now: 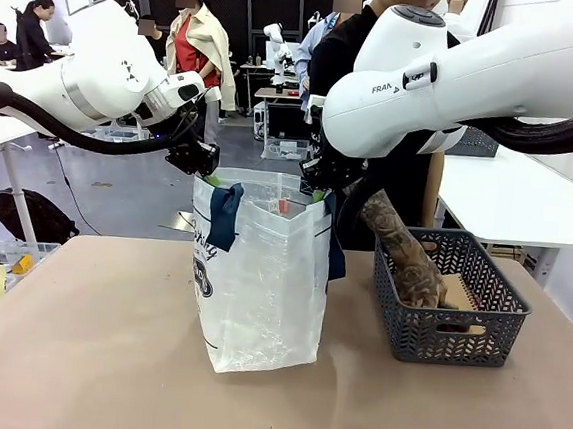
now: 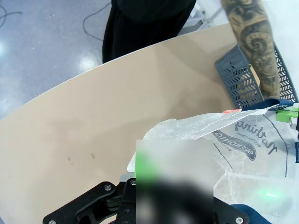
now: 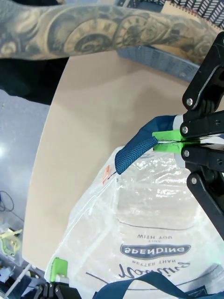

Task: Transfer purchased items from the store into the shopping bag.
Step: Move the Reusable shopping bag to the right side of the table.

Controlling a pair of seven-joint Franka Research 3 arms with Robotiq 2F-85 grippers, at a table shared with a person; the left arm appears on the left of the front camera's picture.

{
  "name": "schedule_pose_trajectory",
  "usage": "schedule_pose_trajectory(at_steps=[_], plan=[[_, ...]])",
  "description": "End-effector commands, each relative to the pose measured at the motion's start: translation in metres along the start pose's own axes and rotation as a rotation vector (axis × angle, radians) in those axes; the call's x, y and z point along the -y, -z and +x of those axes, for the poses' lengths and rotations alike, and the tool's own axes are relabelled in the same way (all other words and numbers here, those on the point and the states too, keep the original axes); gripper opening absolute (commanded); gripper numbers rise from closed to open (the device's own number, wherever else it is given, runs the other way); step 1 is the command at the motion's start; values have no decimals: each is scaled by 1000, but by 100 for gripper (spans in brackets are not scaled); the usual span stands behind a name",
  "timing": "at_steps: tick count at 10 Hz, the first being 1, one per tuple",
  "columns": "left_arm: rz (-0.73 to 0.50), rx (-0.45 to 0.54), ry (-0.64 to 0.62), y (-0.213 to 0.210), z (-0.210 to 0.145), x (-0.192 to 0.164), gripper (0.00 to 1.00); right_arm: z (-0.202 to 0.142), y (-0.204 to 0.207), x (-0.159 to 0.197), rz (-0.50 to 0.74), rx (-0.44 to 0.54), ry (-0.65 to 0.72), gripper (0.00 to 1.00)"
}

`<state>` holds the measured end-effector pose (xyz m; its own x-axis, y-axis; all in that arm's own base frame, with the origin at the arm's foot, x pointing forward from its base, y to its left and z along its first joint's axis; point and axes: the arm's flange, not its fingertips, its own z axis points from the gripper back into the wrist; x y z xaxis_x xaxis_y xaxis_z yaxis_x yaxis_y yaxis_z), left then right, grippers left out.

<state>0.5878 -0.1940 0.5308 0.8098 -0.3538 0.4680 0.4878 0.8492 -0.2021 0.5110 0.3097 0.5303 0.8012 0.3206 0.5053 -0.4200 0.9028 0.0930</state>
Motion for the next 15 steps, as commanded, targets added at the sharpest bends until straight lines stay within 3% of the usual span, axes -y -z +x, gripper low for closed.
schedule_pose_trajectory(at_steps=[1,15], plan=[[7,-4,-15,-2,-3,-1,0,1,-2,2,-3,4,8,0],[7,-4,-15,-2,-3,-1,0,1,-2,2,-3,4,8,0]])
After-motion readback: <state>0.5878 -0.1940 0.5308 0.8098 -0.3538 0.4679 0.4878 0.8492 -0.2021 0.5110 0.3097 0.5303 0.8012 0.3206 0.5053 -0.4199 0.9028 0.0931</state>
